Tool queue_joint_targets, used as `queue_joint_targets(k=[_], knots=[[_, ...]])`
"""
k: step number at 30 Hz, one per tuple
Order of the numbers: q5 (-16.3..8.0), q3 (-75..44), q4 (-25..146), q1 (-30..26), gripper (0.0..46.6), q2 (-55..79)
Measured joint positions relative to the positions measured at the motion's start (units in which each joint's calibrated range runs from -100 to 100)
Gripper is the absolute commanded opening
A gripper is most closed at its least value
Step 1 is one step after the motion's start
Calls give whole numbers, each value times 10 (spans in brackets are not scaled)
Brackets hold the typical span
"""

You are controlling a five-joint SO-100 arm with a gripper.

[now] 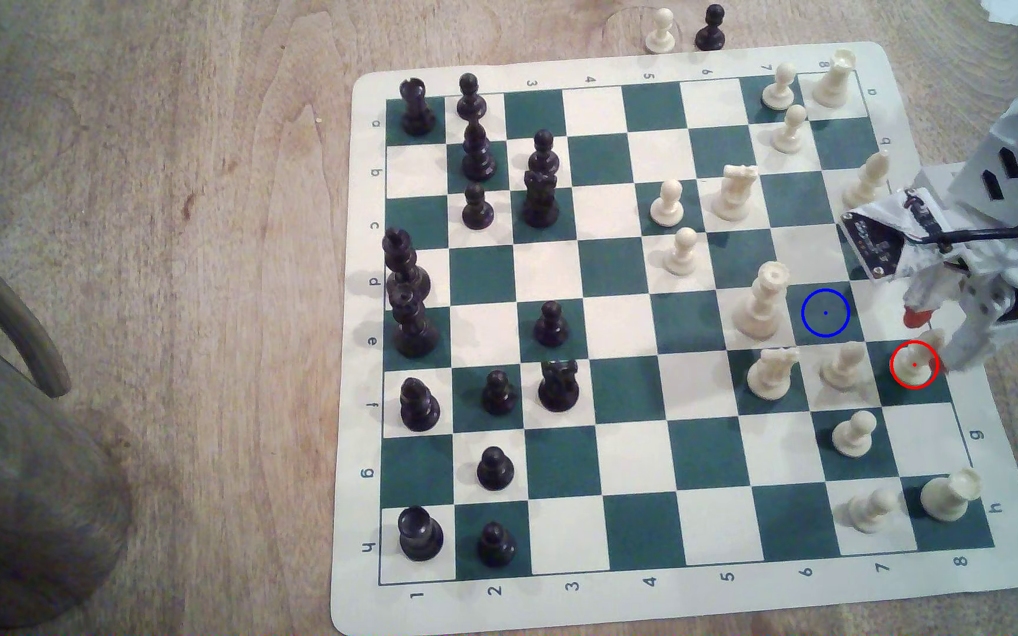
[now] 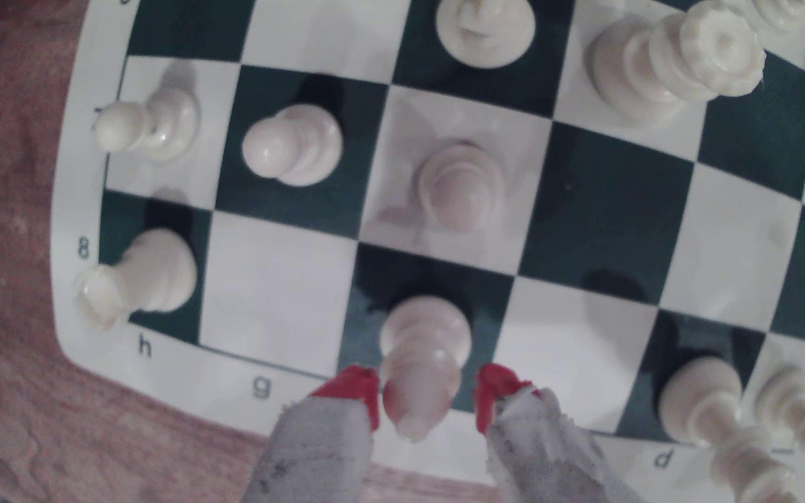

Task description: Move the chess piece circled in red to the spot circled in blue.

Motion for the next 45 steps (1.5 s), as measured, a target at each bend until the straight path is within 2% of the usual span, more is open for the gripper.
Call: queue_joint_targets(k=[8, 15, 20, 25, 31, 38, 45], knots=[[0, 3, -2, -3, 2, -6], [4, 3, 31, -2, 2, -32], [13, -46, 76, 1, 2, -47], [21, -144, 146, 24, 2, -48], [54, -293, 222, 91, 2, -28], [71, -299, 190, 133, 2, 34], [89, -239, 95, 167, 2, 134]])
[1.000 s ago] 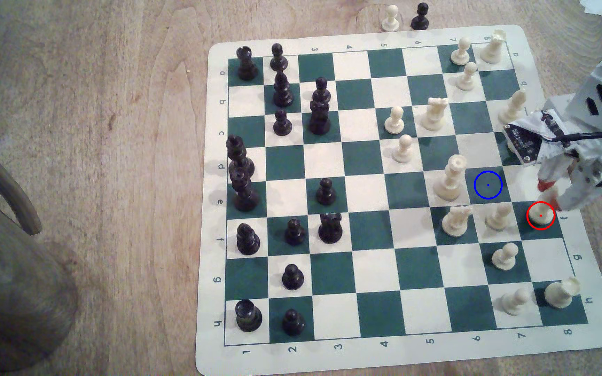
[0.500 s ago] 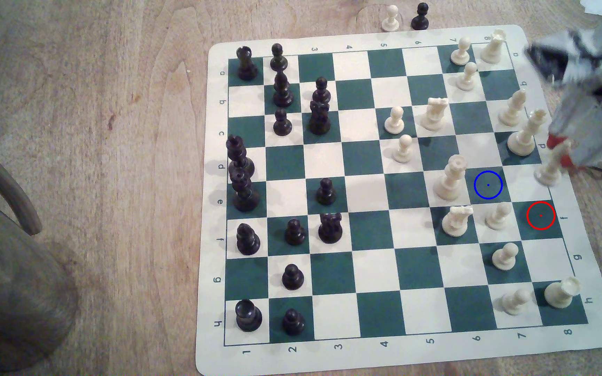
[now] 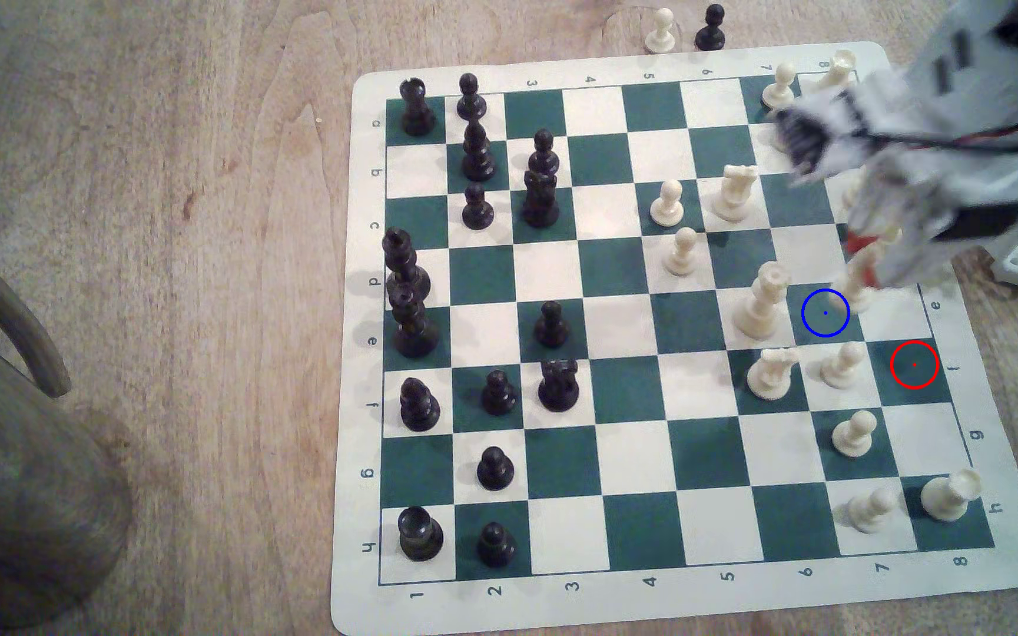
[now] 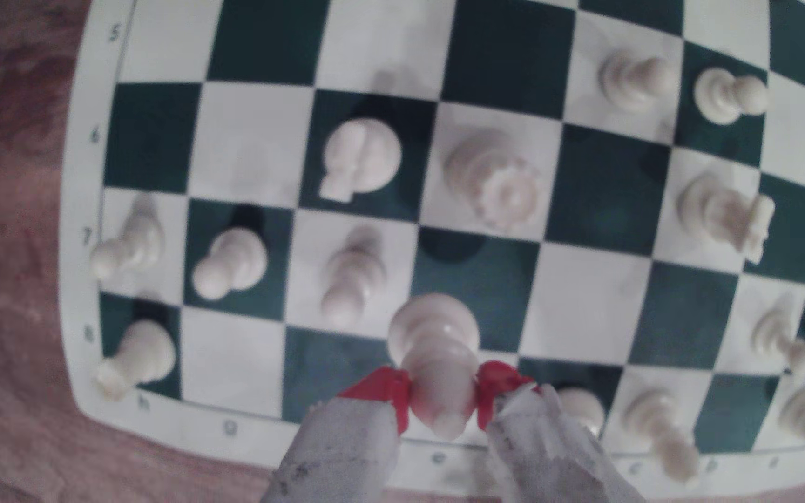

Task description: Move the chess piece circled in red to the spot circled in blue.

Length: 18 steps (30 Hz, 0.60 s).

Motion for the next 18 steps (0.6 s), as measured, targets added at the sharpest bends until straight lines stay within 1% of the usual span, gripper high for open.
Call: queue_joint_targets(k=[4, 13, 18], knots=[[7, 14, -20, 15, 2, 26], [7, 70, -73, 15, 2, 58], [7, 70, -88, 29, 2, 63]])
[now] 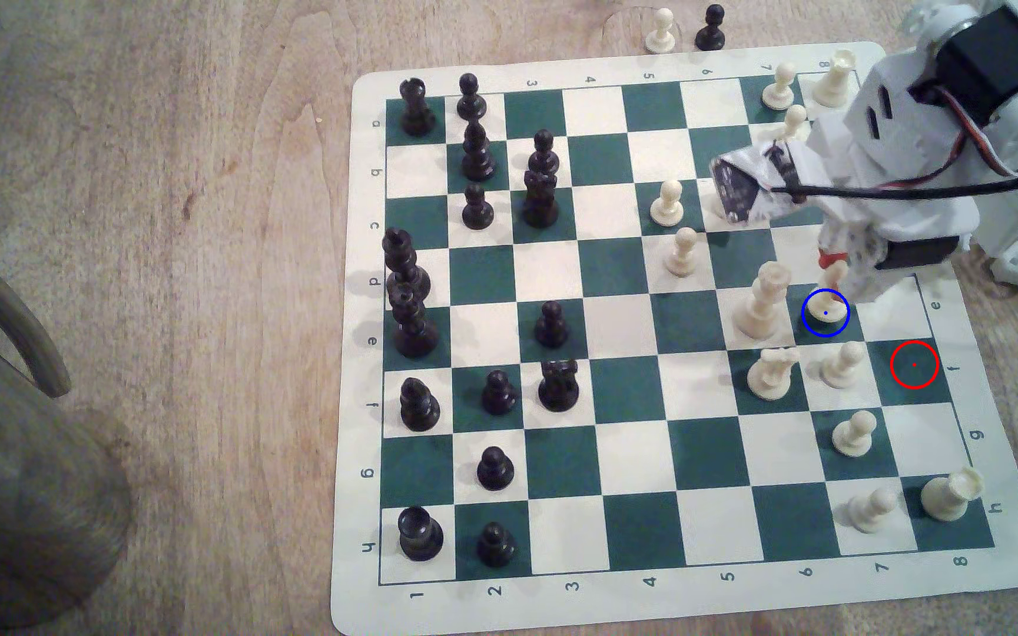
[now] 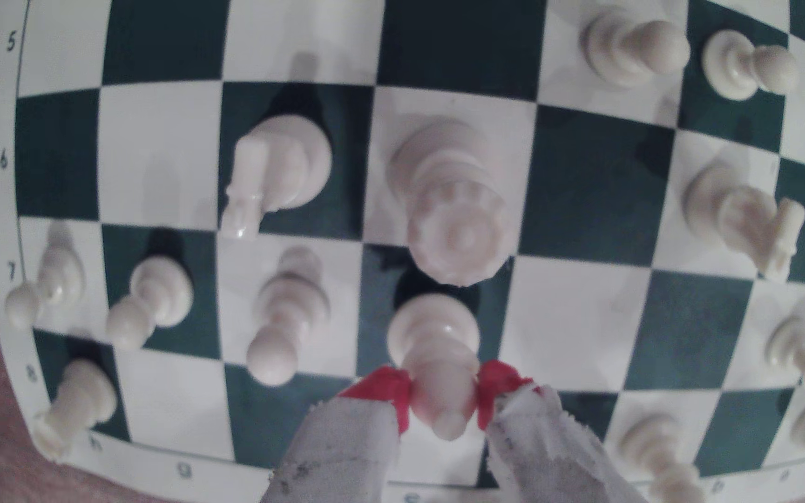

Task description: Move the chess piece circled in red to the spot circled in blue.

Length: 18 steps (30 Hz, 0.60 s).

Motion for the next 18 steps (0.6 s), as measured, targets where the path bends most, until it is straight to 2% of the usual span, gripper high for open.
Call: queue_joint_targets(k=[18], knots=[[2, 25, -36, 0, 2, 9]])
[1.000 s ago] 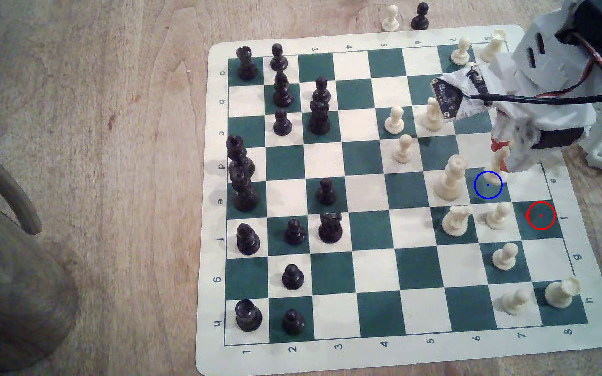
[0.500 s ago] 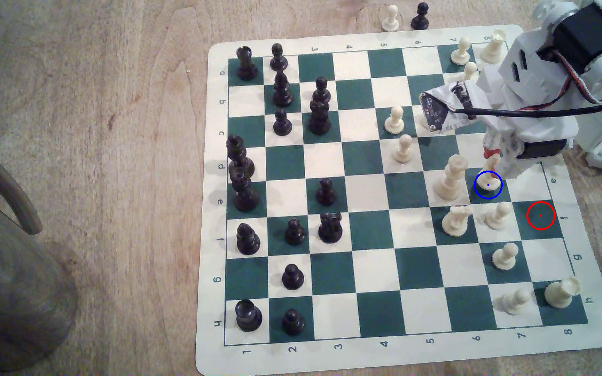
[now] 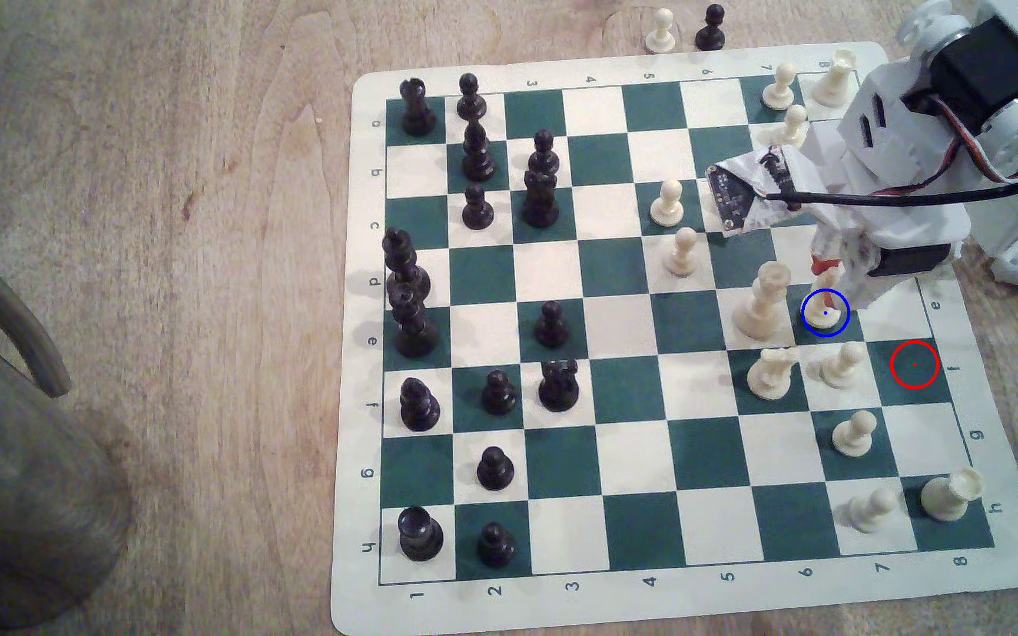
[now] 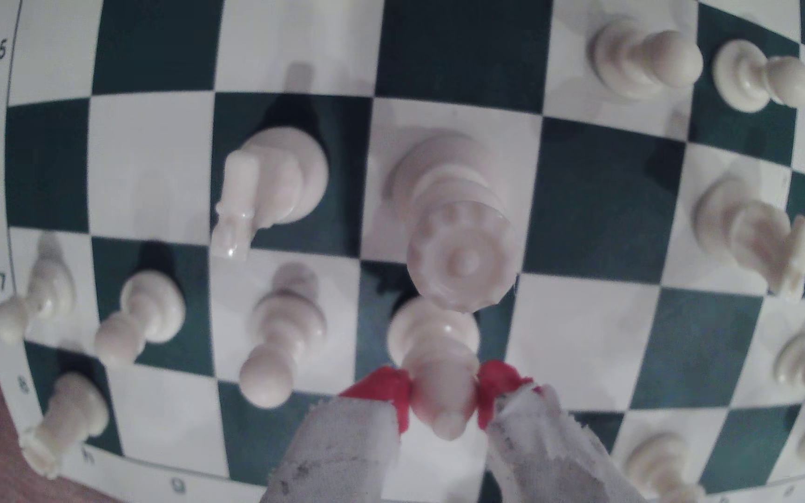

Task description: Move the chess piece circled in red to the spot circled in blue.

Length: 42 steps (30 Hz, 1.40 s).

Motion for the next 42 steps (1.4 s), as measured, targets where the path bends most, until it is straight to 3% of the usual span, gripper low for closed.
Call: queue_joint_targets(k=[4, 6, 8, 15, 23, 29, 34, 36, 38, 42], knots=[[0, 8, 0, 0, 3, 0], [0, 8, 0, 0, 36, 0], [0, 8, 0, 0, 185, 0], [0, 9, 0, 0, 219, -8], [6, 11, 81, 4, 238, -126], [4, -12, 135, 38, 258, -271], [3, 7, 128, 98, 259, -419], [2, 23, 116, 114, 233, -454], [4, 56, 84, 125, 139, -494], [2, 117, 11, 147, 122, -562]])
